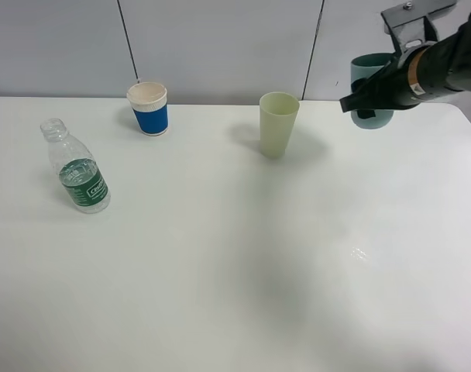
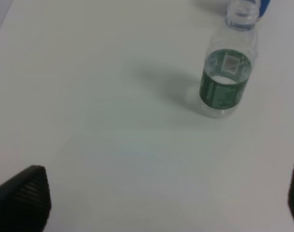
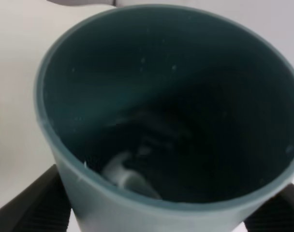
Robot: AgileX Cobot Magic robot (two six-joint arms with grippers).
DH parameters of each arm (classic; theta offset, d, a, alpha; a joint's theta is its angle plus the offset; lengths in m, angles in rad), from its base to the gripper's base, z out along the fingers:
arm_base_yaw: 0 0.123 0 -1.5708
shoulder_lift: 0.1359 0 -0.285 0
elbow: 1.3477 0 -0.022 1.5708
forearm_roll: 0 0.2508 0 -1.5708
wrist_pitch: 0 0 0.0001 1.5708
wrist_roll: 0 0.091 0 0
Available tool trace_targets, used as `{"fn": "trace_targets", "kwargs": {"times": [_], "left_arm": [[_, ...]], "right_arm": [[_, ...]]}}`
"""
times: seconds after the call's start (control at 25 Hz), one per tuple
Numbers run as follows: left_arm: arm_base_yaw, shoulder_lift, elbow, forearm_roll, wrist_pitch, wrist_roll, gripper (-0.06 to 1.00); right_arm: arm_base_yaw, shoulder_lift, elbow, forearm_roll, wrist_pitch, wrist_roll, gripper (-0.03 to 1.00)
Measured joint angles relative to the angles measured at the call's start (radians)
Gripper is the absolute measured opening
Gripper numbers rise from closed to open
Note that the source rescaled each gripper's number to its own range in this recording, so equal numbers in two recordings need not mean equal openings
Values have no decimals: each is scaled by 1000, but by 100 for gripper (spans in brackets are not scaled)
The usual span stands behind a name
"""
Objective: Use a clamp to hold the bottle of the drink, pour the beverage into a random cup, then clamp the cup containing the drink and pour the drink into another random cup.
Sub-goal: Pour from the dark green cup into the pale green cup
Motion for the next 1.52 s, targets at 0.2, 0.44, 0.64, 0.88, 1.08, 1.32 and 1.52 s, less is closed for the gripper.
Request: {"fn": "trace_targets", "kwargs": {"times": [0.2, 0.44, 0.64, 0.88, 1.08, 1.32, 1.52], "left_arm": [[0, 0, 0, 0, 0, 0, 100], [0, 0, 0, 0, 0, 0, 100], [0, 0, 0, 0, 0, 0, 100], [0, 0, 0, 0, 0, 0, 100], [0, 0, 0, 0, 0, 0, 100], [0, 0, 0, 0, 0, 0, 100], [0, 0, 0, 0, 0, 0, 100]], "right_arm": [[66, 77, -76, -109, 70, 1, 2], [123, 122, -150, -222, 113, 1, 2], [143, 157, -191, -250, 113, -8, 2], [150, 203, -220, -275, 117, -68, 2], [155, 215, -221, -291, 117, -129, 2], [155, 215, -222, -358, 119, -168, 2], [156, 215, -222, -402, 120, -199, 2]]}}
